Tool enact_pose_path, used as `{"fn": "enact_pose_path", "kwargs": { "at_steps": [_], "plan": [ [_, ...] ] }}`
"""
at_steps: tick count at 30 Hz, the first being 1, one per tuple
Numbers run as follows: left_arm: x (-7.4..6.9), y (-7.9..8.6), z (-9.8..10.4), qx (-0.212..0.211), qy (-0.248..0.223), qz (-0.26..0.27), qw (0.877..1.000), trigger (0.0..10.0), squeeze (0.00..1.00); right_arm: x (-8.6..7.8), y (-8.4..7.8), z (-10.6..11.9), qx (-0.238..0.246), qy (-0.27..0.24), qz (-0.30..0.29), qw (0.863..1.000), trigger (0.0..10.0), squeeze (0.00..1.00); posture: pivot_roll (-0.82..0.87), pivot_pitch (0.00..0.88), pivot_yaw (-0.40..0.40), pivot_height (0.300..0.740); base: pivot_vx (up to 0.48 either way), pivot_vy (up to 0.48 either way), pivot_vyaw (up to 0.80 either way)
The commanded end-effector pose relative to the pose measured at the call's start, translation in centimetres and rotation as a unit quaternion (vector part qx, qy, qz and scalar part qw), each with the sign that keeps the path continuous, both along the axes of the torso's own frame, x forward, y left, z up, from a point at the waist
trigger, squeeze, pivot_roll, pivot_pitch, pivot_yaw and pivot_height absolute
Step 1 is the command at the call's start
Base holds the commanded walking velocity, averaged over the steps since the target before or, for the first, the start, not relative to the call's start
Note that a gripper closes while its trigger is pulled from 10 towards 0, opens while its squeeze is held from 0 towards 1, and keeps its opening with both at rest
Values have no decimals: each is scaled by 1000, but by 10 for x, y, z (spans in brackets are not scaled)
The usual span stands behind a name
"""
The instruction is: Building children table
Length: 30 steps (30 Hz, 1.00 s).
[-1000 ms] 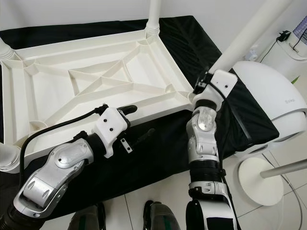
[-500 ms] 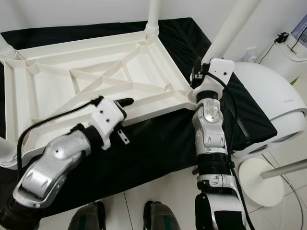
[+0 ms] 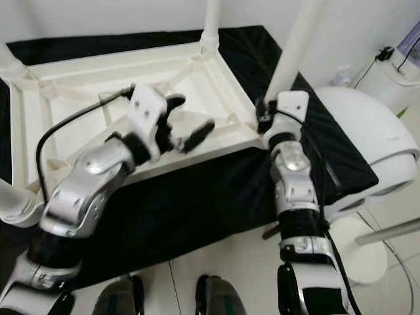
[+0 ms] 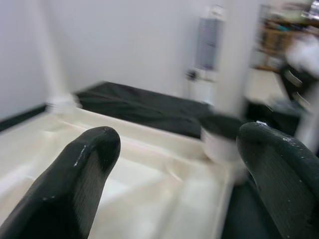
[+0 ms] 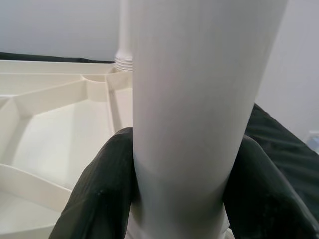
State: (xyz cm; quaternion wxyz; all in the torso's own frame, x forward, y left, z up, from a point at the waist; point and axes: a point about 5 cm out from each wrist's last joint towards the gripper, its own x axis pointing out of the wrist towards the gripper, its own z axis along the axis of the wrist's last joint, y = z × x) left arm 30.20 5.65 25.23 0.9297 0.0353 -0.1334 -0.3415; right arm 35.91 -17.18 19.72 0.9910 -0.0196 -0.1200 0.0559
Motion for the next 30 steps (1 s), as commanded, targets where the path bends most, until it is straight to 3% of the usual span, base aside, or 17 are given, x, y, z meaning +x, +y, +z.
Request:
{"fn": "enact_pose_path", "kwargs": {
  "at_steps": [1, 3, 4, 14, 20, 30],
  "plan": [
    [7, 3, -3, -12, 23, 28, 999, 10000, 0, 1, 0, 5, 1, -11, 9, 1000, 10000, 0, 36, 100, -95, 740, 0, 0, 0],
    [10, 3, -2, -11, 28, 37, 999, 10000, 0, 2, 2, 5, 1, -12, 15, 1000, 10000, 0, 35, 96, -95, 740, 0, 0, 0],
    [17, 3, -3, -14, 52, 49, 997, 10000, 0, 3, 5, 6, 1, -13, 24, 1000, 10000, 0, 30, 90, -95, 740, 0, 0, 0],
    [28, 8, -8, -28, 83, 83, 993, 10000, 0, 3, 8, 6, 11, -18, 27, 999, 10000, 0, 14, 64, -77, 740, 0, 0, 0],
    [33, 5, 0, -31, 56, 106, 992, 10000, 0, 0, 14, 1, 0, -23, 41, 999, 10000, 0, 12, 45, -73, 740, 0, 0, 0],
    [27, -7, 9, -46, 31, 64, 996, 10000, 0, -4, 16, -8, 9, -14, 64, 998, 10000, 0, 12, 19, -64, 740, 0, 0, 0]
  ]
}}
